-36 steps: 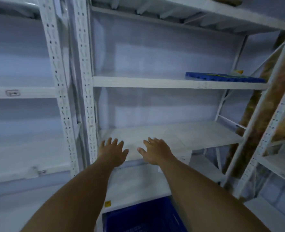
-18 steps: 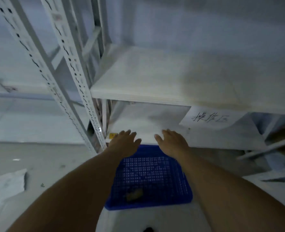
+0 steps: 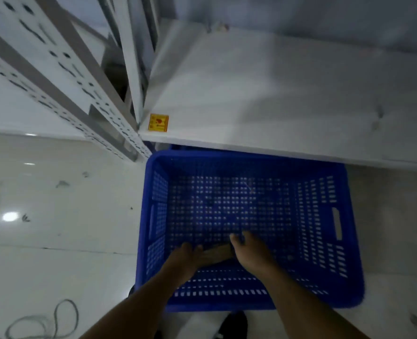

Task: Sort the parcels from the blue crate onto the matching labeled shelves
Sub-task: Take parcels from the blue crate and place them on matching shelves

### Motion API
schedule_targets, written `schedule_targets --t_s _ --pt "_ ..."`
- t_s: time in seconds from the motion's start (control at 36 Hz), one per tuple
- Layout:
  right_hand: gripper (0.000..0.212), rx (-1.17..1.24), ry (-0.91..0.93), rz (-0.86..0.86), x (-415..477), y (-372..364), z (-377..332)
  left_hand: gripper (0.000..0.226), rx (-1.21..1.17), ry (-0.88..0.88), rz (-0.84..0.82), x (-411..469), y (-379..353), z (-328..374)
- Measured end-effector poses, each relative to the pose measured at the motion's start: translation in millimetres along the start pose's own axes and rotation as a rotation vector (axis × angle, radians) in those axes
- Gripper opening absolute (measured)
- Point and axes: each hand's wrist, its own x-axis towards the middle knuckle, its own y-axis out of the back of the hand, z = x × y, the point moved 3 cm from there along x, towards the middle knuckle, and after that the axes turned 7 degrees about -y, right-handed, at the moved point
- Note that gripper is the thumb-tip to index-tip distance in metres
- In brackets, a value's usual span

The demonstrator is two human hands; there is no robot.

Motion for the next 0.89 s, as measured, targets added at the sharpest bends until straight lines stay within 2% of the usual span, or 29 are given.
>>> schedule_targets --t_s 0.11,0.22,0.31,0.39,0.44,0.5,0.64,0.72,0.78,0.83,0.89 --pt "0.076 0.057 -0.088 -0.082 85 -54 24 0.050 -0.173 0.090 0.008 70 -42 -45" --pt "0.082 0.126 -0.132 -0.069 151 -94 44 0.048 -0.343 0.191 -0.014 135 -77 -83" --pt "0.083 0.224 -0.176 -0.098 190 -118 50 0.076 -0.557 0.212 0.005 186 -105 -117" --pt "0.082 0.395 -0.244 -0.118 216 -136 47 0.055 -0.674 0.239 -0.011 220 -128 -140" --pt "0.084 0.493 -0.296 -0.143 229 -145 45 0.073 -0.758 0.281 -0.006 221 -127 -135" --pt "0.088 0.526 -0.320 -0.154 236 -150 44 0.076 -0.767 0.290 -0.029 239 -139 -148" --pt "0.060 0.660 -0.299 -0.112 231 -145 42 0.073 -0.745 0.262 0.041 215 -112 -127" --pt "0.059 0.714 -0.308 -0.078 226 -142 42 0.047 -0.782 0.235 0.103 200 -95 -112" --pt "0.052 0.768 -0.292 -0.071 216 -137 42 0.044 -0.757 0.220 0.117 186 -83 -98" --pt "0.036 0.800 -0.275 -0.066 209 -128 38 0.040 -0.783 0.212 0.144 179 -73 -85" --pt "0.034 0.895 -0.259 -0.066 206 -117 33 0.034 -0.853 0.200 0.172 173 -62 -68"
